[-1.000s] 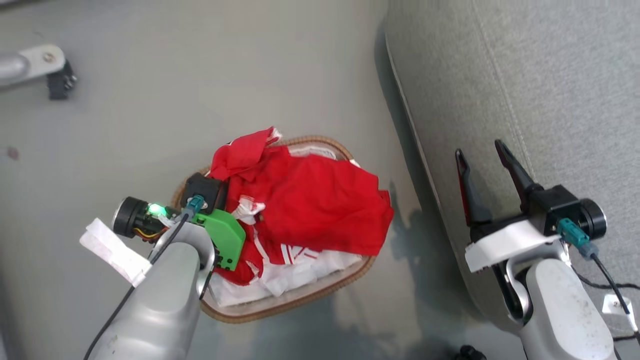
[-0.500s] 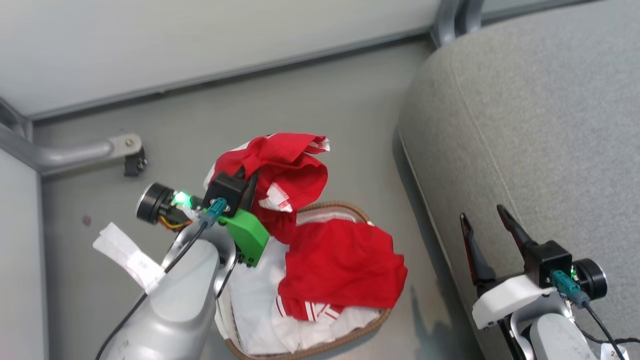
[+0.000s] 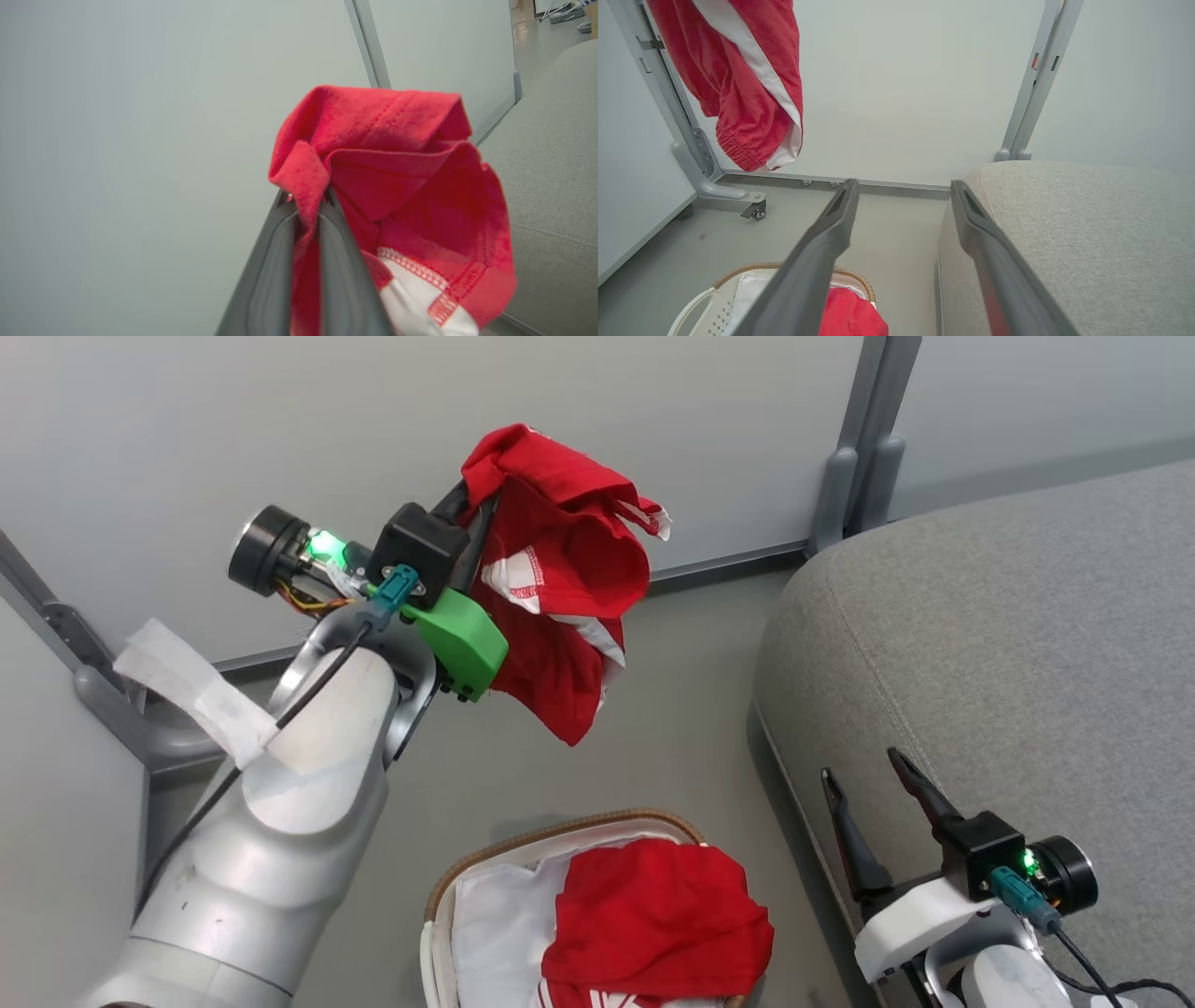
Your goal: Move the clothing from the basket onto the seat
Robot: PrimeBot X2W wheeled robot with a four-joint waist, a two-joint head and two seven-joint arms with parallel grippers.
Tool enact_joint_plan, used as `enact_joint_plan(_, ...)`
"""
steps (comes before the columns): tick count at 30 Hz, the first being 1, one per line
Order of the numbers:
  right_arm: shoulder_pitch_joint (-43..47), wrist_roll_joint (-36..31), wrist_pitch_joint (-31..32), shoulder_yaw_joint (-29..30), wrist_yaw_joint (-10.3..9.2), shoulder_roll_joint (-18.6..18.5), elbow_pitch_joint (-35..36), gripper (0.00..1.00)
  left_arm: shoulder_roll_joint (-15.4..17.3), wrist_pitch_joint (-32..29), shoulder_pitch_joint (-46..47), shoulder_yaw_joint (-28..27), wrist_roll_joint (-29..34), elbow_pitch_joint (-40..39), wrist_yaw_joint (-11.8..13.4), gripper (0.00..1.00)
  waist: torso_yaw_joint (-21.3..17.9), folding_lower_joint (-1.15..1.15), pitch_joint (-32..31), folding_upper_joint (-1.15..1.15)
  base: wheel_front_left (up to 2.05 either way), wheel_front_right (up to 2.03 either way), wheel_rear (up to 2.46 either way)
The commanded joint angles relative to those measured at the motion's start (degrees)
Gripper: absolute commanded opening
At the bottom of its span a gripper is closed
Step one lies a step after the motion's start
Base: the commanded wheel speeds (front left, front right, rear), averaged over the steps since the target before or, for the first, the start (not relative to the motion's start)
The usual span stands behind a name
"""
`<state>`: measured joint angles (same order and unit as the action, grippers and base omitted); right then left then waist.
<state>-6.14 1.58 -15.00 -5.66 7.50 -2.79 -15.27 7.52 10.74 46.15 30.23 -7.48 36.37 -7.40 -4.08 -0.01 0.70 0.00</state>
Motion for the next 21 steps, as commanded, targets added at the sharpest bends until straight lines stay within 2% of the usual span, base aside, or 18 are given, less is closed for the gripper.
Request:
enact_joint_plan(1, -0.71, -0.26, -0.28, -0.63, -0.02, -0.19, 0.14, 1.00, 0.85, -0.57, 1.52, 0.43, -0.86, -0.79, -0.10, 0.00, 0.18, 0.01, -1.45, 0.00, 0.00, 0.00, 0.00)
enact_joint_plan(11, -6.15, 0.15, -0.28, -4.63, -0.02, -0.18, -0.64, 1.00, 1.80, -3.37, 6.57, 3.50, -4.15, -5.94, -0.09, 0.00, 1.62, 0.01, -2.82, 0.00, 0.00, 0.00, 0.00)
enact_joint_plan(21, -13.47, 1.09, -0.27, -12.25, -0.02, -0.21, -7.36, 1.00, 0.60, -3.83, 8.23, 8.10, -7.18, -9.95, -0.06, 0.00, 4.53, 0.01, -3.77, 0.00, 0.00, 0.00, 0.00)
